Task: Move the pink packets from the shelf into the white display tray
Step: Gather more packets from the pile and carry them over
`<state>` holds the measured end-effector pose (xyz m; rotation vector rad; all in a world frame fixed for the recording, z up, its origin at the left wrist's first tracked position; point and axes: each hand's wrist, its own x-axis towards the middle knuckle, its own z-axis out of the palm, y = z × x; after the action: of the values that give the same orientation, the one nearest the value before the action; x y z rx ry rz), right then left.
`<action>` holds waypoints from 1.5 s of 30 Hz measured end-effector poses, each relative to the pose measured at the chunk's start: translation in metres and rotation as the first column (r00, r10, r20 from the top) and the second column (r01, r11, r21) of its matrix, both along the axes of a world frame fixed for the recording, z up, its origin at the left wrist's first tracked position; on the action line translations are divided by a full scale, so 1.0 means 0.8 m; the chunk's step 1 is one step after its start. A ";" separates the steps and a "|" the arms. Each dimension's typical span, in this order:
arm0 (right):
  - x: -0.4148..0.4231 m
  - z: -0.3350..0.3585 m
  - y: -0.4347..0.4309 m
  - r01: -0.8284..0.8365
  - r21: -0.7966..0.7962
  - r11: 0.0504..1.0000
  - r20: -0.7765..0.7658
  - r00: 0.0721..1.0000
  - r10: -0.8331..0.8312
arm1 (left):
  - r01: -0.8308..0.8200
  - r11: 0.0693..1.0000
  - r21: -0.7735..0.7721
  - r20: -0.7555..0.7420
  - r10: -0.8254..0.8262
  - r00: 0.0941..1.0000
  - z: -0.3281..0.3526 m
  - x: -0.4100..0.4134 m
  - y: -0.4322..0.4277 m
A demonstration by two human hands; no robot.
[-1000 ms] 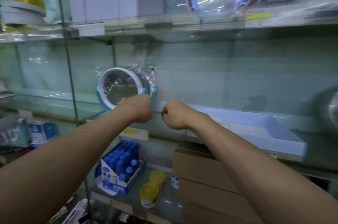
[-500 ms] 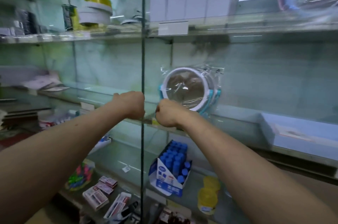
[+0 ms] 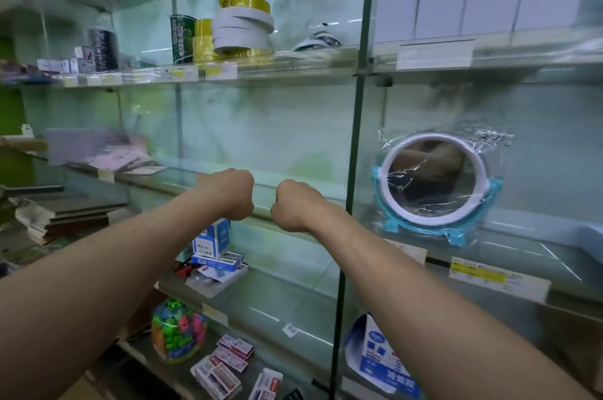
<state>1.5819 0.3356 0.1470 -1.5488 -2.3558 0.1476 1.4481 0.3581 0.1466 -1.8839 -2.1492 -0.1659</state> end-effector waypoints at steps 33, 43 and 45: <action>-0.354 0.008 0.324 -0.123 0.017 0.992 0.035 0.992 0.122 | -0.109 0.994 -0.012 -0.049 0.108 0.993 -0.003 -0.341 0.280; -0.479 -0.011 0.390 -0.027 -0.015 1.000 0.045 0.999 0.028 | -0.029 0.999 -0.039 -0.001 0.029 1.000 -0.020 -0.485 0.373; -0.513 -0.012 0.404 0.003 -0.022 1.000 0.053 0.999 -0.002 | -0.009 0.999 -0.049 0.009 0.009 1.000 -0.023 -0.520 0.389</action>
<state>1.1718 0.6592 0.1370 -1.5845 -2.4003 0.1337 1.0322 0.6691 0.1286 -1.9034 -2.1869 -0.1215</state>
